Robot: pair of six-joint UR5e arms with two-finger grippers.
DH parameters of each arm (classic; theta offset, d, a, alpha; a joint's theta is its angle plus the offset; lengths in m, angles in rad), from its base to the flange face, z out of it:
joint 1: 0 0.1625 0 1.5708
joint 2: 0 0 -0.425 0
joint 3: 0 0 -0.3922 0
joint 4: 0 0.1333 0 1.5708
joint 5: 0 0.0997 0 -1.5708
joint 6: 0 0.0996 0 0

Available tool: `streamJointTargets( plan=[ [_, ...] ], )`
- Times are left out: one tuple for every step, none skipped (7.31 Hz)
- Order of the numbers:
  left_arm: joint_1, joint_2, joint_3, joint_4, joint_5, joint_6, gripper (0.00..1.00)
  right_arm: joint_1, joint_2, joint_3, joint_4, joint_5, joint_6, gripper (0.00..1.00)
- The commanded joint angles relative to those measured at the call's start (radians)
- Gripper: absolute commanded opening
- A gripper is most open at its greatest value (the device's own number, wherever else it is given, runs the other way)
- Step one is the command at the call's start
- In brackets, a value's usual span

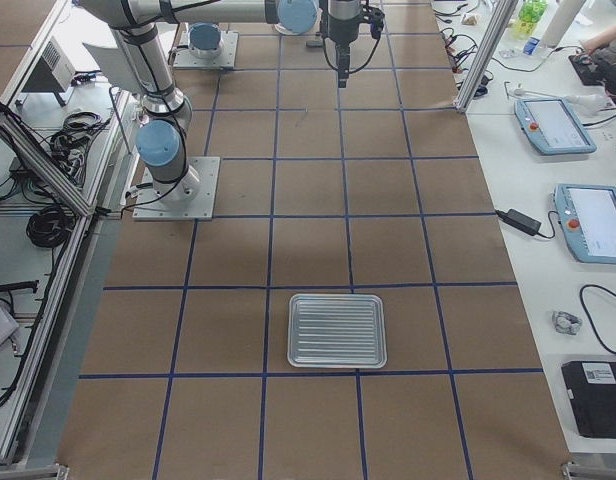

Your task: Place bearing gear from tray to pile

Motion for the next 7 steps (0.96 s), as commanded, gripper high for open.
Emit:
streamJointTargets(
  plan=[
    [0.111, 0.055, -0.077, 0.002, 0.001, 0.119, 0.07, 0.0, 0.001, 0.0, 0.0, 0.0, 0.0, 1.0],
    [0.137, 0.059, -0.085, 0.01, -0.002, 0.121, 0.07, 0.0, 0.001, 0.0, 0.0, 0.0, 0.0, 1.0],
    [0.14, 0.059, -0.084, 0.016, -0.002, 0.121, 0.07, 0.0, 0.0, 0.0, 0.0, 0.0, 0.0, 1.0],
    [0.14, 0.05, -0.088, 0.017, -0.002, 0.112, 0.35, 0.0, 0.001, 0.0, 0.0, 0.002, 0.0, 1.0],
    [0.14, 0.049, -0.085, 0.017, -0.006, 0.107, 0.97, 0.0, 0.0, 0.0, 0.0, 0.0, 0.0, 1.0],
    [0.134, 0.049, -0.084, 0.013, -0.006, 0.102, 0.98, 0.0, 0.001, 0.0, 0.0, 0.0, 0.0, 1.0],
    [0.131, 0.049, -0.084, 0.011, -0.008, 0.093, 0.99, 0.0, 0.001, 0.0, 0.0, 0.0, 0.0, 1.0]
  ],
)
